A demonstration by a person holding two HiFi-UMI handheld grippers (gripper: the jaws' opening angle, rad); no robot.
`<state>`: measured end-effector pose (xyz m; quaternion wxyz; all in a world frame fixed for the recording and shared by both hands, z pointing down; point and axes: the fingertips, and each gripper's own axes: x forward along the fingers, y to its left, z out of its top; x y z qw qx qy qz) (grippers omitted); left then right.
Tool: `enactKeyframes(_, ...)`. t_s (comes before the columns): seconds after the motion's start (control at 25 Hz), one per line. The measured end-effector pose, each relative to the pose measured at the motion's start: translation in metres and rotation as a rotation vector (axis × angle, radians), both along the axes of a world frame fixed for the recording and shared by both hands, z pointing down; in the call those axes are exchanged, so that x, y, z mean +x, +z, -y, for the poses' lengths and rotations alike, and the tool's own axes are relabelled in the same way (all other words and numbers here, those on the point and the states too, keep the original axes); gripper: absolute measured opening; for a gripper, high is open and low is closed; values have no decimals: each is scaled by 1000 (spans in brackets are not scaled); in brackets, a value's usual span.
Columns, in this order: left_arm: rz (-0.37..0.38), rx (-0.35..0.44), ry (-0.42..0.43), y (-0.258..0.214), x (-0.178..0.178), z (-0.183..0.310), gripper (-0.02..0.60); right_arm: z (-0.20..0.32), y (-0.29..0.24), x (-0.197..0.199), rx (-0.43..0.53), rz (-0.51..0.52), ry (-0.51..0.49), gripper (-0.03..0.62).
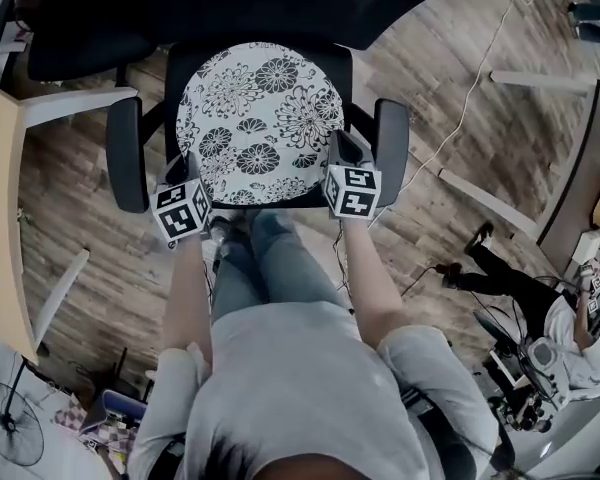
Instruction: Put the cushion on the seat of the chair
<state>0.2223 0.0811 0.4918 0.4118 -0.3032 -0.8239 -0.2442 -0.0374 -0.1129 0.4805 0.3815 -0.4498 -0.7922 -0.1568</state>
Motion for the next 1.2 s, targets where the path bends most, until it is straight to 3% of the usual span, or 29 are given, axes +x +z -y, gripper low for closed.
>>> enactKeyframes(0.32,-63,27,35,39,-1,-4,21,1,48,-9,84,-29,-3,17)
enactKeyframes(1.2,-132,1,43,85,4,-14,21,2,112,-20,147,-52,-15,17)
